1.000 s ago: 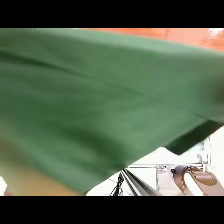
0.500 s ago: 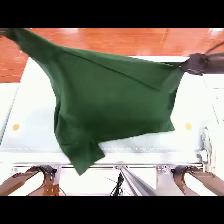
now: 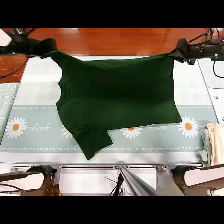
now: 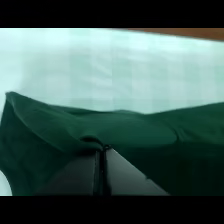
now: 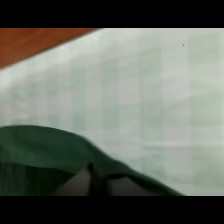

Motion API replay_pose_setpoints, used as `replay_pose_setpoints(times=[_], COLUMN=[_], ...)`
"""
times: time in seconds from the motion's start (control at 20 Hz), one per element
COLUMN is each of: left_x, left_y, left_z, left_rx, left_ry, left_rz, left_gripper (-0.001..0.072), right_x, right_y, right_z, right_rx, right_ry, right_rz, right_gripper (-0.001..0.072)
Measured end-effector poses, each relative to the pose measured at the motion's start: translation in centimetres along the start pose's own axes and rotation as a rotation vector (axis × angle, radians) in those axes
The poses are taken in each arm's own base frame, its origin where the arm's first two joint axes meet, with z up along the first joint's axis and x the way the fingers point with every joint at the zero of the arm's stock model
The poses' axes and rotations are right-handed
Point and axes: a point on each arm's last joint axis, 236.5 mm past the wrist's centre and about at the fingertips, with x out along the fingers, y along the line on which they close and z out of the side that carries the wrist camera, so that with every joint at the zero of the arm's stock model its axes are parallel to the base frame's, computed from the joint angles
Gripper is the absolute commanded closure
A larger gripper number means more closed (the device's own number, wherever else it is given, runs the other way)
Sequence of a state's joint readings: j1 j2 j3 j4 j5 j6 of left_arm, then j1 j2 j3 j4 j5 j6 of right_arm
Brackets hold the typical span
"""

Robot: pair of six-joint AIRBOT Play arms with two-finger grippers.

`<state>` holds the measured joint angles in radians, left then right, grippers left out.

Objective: Fold the shirts.

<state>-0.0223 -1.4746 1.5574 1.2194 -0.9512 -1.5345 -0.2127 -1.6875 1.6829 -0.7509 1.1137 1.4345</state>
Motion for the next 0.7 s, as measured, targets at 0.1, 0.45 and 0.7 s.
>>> replay_pose_setpoints(times=[0.1, 0.45, 0.7], left_x=[0.8, -2.8, -8.0], left_y=[0.1, 7.2, 11.8], left_z=[-1.3, -12.5, -23.1], left_rx=[-0.006, 0.03, -0.189], left_ry=[0.055, 0.528, 0.748], left_rz=[-0.001, 0.159, 0.229], left_gripper=[0.0005, 0.0005, 0.0005], right_x=[0.3, -5.8, -9.5], right_y=[-1.4, -9.5, -13.7], right_z=[0.8, -3.2, -10.0], right_rx=[0.056, 0.033, 0.106], right_ry=[-0.002, 0.176, 0.168], right_rz=[0.026, -0.132, -0.232], right_gripper=[0.0086, 0.0085, 0.0086])
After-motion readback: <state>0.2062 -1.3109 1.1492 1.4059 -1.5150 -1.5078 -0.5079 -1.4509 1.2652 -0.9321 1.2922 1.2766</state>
